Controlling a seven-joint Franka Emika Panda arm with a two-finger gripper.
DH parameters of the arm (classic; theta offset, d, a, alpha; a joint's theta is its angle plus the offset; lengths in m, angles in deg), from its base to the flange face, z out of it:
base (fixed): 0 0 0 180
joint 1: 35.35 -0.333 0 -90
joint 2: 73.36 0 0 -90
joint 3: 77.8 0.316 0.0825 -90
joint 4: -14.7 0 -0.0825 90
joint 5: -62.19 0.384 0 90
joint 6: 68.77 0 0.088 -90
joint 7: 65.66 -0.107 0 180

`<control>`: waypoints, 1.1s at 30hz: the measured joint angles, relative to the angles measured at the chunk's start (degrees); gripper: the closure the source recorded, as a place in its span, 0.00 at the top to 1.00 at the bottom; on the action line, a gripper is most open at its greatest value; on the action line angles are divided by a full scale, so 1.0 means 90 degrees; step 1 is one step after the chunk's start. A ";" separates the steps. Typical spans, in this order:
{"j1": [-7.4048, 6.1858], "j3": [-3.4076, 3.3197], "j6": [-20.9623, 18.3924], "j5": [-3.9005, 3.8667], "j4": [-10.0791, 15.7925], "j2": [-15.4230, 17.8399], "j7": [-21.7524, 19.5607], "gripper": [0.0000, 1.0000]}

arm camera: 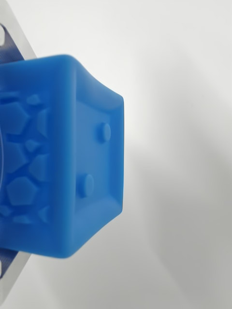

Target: Stack cube

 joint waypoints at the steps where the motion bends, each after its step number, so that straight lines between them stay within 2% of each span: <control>1: 0.0000 -0.0001 -0.0022 -0.0002 0.0000 0.0023 -0.0002 0.00; 10: 0.0001 -0.0014 -0.0347 -0.0034 -0.0037 0.0329 -0.0028 0.00; 18: 0.0076 -0.0067 -0.0400 -0.0034 -0.0301 0.0081 0.0027 0.00; 33: 0.0267 -0.0089 -0.0542 -0.0014 -0.0812 -0.0277 0.0155 0.00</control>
